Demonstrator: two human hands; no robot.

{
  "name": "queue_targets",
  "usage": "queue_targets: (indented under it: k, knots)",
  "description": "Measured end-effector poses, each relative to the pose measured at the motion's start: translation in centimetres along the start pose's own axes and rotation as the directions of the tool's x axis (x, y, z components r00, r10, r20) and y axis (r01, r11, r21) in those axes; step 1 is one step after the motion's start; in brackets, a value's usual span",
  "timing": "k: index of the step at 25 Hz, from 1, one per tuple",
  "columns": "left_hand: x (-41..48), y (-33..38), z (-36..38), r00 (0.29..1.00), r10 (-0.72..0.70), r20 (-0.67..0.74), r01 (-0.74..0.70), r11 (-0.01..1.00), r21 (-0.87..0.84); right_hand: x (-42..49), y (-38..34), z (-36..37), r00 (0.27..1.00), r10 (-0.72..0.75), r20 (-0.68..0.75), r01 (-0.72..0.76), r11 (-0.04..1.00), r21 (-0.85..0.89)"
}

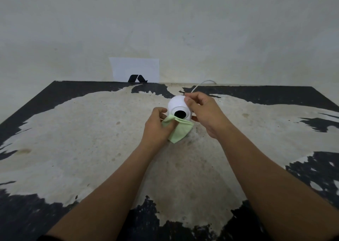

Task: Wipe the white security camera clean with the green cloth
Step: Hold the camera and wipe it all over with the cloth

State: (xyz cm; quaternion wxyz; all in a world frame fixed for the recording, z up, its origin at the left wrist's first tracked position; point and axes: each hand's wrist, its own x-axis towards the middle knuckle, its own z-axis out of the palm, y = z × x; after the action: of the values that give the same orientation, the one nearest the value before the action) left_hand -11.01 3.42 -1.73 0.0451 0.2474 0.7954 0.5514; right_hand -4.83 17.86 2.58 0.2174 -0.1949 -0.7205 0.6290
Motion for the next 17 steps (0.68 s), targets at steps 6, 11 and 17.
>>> queue_targets:
  k: [6,11,17]
  knots:
    - [-0.3,0.8,3.0,0.994,-0.063,-0.092,0.076,0.987,0.139,-0.1,0.1,0.0,0.999,-0.032,-0.013,0.032,0.999,-0.018]
    - [-0.6,1.0,3.8,0.990,-0.043,-0.138,0.068,0.980,0.184,-0.1,0.2,-0.1,0.998,-0.066,-0.014,0.066,0.997,-0.048]
    - [-0.1,-0.1,1.1,1.000,-0.020,0.020,0.018,0.997,0.070,-0.1,0.4,-0.1,0.998,-0.065,-0.007,0.065,0.998,-0.026]
